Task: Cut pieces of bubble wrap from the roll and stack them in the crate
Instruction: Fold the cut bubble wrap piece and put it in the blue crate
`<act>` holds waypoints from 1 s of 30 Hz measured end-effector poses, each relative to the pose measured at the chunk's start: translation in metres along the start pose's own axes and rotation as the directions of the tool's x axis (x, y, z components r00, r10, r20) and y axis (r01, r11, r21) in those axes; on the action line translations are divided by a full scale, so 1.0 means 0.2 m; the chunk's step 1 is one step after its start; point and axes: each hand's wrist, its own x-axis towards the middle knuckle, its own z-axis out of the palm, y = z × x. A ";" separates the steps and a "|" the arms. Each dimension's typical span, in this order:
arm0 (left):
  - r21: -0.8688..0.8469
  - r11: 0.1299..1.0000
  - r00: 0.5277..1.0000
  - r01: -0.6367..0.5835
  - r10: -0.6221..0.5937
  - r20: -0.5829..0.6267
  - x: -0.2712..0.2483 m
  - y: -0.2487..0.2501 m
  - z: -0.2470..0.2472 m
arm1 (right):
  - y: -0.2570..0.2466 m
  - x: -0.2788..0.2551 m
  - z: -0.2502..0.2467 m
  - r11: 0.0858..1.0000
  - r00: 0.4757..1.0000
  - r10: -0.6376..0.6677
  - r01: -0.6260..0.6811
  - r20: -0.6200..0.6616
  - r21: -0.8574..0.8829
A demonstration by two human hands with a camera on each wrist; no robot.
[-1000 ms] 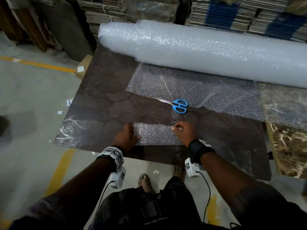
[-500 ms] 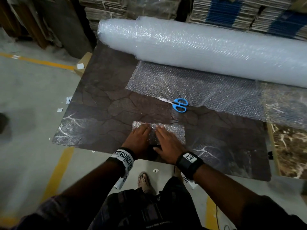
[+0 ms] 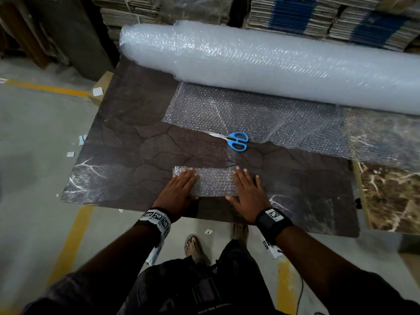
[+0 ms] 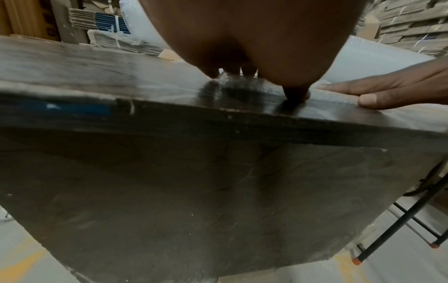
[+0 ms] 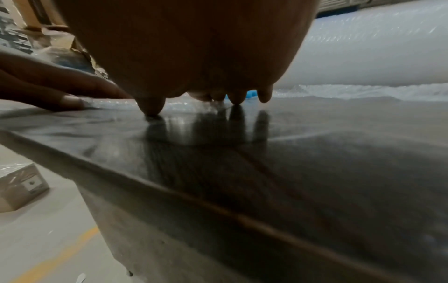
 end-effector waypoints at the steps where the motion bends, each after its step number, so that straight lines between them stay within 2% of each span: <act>1: -0.032 0.999 1.000 -0.008 0.008 -0.013 0.01 -0.01 -0.01 | -0.02 0.00 -0.02 1.000 1.000 -0.018 0.018 -0.004 0.000; 4: -0.093 0.995 0.998 -0.032 0.028 -0.050 0.02 -0.03 -0.02 | -0.13 0.00 -0.05 0.990 0.991 -0.133 0.133 -0.002 0.053; 7: -0.137 0.991 0.993 -0.002 -0.013 -0.114 0.01 -0.02 -0.05 | -0.19 -0.01 -0.04 0.978 0.987 -0.143 0.152 -0.067 0.142; 11: -0.225 0.973 0.989 0.057 -0.086 -0.122 -0.03 0.02 -0.14 | -0.18 -0.04 -0.04 0.951 0.983 -0.052 0.102 -0.174 0.292; 15: -0.312 0.946 0.983 0.092 -0.136 -0.125 -0.06 0.09 -0.25 | -0.12 -0.10 -0.10 0.806 0.963 0.101 0.068 -0.250 0.587; 18: -0.496 0.860 0.984 0.118 -0.168 -0.056 -0.03 0.14 -0.27 | -0.05 -0.16 -0.17 0.730 0.948 0.236 -0.027 -0.215 0.683; 20: -0.605 0.788 0.991 0.114 -0.135 0.012 0.00 0.16 -0.27 | 0.02 -0.22 -0.20 0.706 0.950 0.265 -0.076 -0.164 0.704; 22: -0.589 0.799 0.993 0.120 -0.095 0.074 0.03 0.20 -0.25 | 0.10 -0.29 -0.23 0.689 0.955 0.269 -0.100 -0.125 0.718; 24: -0.510 0.851 0.990 0.127 -0.078 0.116 0.06 0.28 -0.24 | 0.18 -0.37 -0.23 0.669 0.952 0.292 -0.136 -0.089 0.731; 26: -0.441 0.891 0.991 0.110 -0.065 0.117 0.10 0.39 -0.23 | 0.26 -0.48 -0.24 0.625 0.934 0.353 -0.185 -0.064 0.758; 30: -0.485 0.873 0.997 0.057 -0.027 0.070 0.17 0.68 -0.19 | 0.45 -0.75 -0.24 0.559 0.870 0.485 -0.233 -0.086 0.795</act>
